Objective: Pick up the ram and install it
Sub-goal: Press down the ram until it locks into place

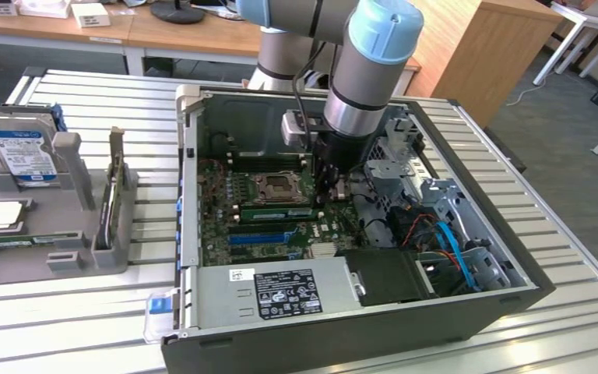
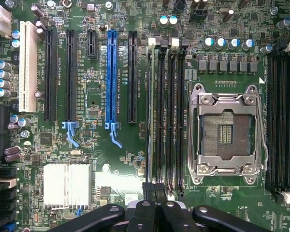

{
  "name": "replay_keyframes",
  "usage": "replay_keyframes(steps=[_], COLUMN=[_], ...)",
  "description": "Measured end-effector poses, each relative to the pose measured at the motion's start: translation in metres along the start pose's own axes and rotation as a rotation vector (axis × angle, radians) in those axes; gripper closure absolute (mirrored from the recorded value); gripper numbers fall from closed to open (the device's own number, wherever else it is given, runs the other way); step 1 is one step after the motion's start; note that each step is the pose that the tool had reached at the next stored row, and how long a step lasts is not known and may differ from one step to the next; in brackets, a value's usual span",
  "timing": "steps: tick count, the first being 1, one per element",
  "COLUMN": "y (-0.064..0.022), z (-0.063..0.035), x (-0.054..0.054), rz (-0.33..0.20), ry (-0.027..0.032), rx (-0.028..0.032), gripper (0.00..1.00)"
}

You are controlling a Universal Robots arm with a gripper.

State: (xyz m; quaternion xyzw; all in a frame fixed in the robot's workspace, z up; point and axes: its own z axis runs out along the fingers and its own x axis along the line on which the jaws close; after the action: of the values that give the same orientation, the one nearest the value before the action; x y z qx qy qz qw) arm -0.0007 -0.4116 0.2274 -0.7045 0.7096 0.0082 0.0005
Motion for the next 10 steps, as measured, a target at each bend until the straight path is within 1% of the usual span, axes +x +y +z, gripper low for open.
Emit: replay_keyframes(steps=[10], y=[0.0], z=[0.0018], x=[0.0], rz=[0.0], ry=[-0.0003], rx=[0.0001], gripper=[0.89])
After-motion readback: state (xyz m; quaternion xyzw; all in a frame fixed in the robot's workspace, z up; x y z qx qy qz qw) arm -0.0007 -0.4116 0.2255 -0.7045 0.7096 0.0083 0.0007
